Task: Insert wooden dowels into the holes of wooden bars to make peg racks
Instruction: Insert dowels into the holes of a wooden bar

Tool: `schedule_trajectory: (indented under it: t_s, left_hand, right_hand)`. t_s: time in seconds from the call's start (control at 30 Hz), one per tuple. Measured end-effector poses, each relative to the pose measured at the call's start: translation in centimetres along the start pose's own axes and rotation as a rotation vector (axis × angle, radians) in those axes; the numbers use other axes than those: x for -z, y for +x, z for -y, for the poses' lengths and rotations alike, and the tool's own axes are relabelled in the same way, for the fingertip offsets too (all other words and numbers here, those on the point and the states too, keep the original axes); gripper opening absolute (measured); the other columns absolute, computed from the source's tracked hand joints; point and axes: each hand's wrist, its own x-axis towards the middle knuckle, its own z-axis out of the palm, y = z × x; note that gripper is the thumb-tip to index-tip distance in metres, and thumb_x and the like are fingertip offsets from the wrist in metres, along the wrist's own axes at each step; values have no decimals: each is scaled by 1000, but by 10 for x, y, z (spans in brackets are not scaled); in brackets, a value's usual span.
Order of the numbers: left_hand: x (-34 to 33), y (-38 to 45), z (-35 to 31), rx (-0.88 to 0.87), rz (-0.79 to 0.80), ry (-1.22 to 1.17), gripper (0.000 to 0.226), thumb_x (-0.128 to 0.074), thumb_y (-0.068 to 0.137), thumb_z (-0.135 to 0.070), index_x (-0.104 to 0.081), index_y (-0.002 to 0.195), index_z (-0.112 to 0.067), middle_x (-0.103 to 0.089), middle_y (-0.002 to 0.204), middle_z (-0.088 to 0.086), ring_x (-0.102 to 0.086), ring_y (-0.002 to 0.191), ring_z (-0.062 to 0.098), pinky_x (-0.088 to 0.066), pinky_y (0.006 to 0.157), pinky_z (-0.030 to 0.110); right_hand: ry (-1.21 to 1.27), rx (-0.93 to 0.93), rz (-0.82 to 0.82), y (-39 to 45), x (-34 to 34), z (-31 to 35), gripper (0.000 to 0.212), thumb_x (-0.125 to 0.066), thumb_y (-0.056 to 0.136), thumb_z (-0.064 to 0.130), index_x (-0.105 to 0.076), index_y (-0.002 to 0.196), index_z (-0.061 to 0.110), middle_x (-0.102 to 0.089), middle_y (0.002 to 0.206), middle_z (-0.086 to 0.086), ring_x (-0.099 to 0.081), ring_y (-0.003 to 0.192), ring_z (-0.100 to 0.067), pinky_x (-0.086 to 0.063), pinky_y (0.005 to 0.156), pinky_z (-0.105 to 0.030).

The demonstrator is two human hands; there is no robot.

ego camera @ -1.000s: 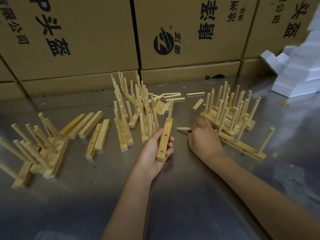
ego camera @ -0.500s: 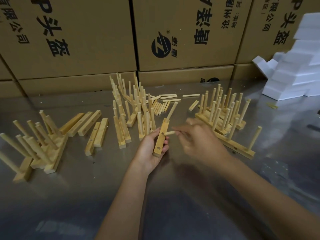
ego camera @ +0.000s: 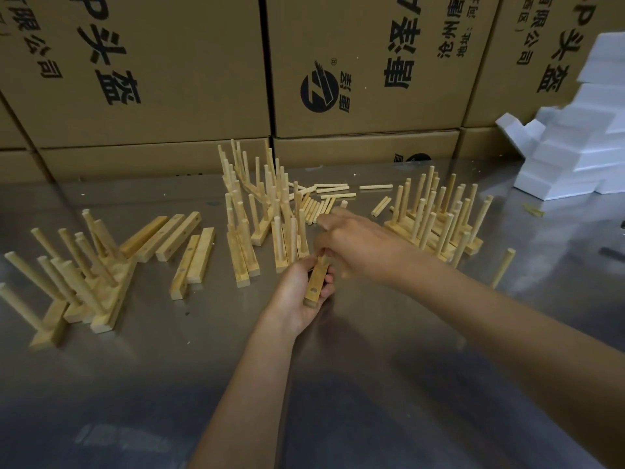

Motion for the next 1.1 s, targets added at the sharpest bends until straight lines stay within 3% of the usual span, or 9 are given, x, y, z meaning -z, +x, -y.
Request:
schedule_trajectory:
  t_s: [0.13,0.33,0.5,0.6,0.7,0.77,0.83,0.93,1.1]
  left_hand:
    - [-1,0,1,-14,-6,20,32,-31,106,-10,-60,94,-8,-51,68,5,-41,58,11,-32,41,18]
    - [-4,1,3,-33,-37,48,31,-31,106,-9,-61,96,-10,-49,71,6,-41,57,11,-32,42,18]
    - [-1,-2,0,-20,-4,-14,24,-32,105,-8,-56,101,-7,-53,65,4,-44,55,11,-33,41,19]
    - [0,-3,0,-5,30,-18,25,-31,105,-8,-56,103,-6,-53,68,4,-43,52,12,-33,42,21]
    - [2,0,-1,12,23,-51,26,-32,106,-9,-56,116,-5,-53,73,7,-45,57,12,-36,41,19]
    - [3,1,-1,22,7,-92,25,-33,106,-8,-54,118,-4,-53,74,9,-46,58,13,-37,41,19]
    - [4,2,0,29,6,-122,24,-33,106,-8,-53,119,-4,-53,74,10,-46,58,13,-36,41,19]
    - [5,5,-1,33,13,-142,26,-34,105,-7,-53,122,-4,-54,75,10,-46,57,13,-37,41,19]
    - [6,11,1,37,18,-148,28,-34,105,-7,-56,123,-6,-53,75,10,-45,57,12,-37,42,20]
  right_hand:
    - [27,-71,40,1,-2,0,15,-70,85,13,-61,97,14,-43,100,4,-48,106,-20,-37,75,-30]
    - [-150,-140,96,6,0,3,21,-61,94,31,-47,85,20,-61,101,-5,-55,87,-25,-34,69,-33]
    - [-381,0,-2,7,0,8,31,-64,90,42,-64,114,22,-58,119,1,-43,117,-20,-31,90,-35]
    - [-327,-28,-293,-7,-7,11,46,-66,85,38,-57,128,24,-50,136,-2,-39,129,-23,-24,108,-44]
    - [-51,-243,-672,-23,-17,3,42,-55,83,16,-56,125,19,-55,121,-2,-47,111,-18,-33,96,-34]
    - [258,-460,-730,-28,-30,-9,40,-48,86,3,-54,124,15,-53,112,1,-48,104,-12,-39,90,-27]
    - [498,-658,-648,-27,-50,-24,45,-46,89,-4,-53,131,10,-54,123,-3,-53,114,-16,-41,95,-25]
    - [582,-720,-344,-12,-84,-42,58,-48,91,-2,-41,147,10,-46,144,-10,-42,135,-25,-35,112,-37]
    - [259,-672,-102,46,-111,-72,64,-47,97,25,-24,156,29,-43,139,-14,-35,131,-33,-30,107,-44]
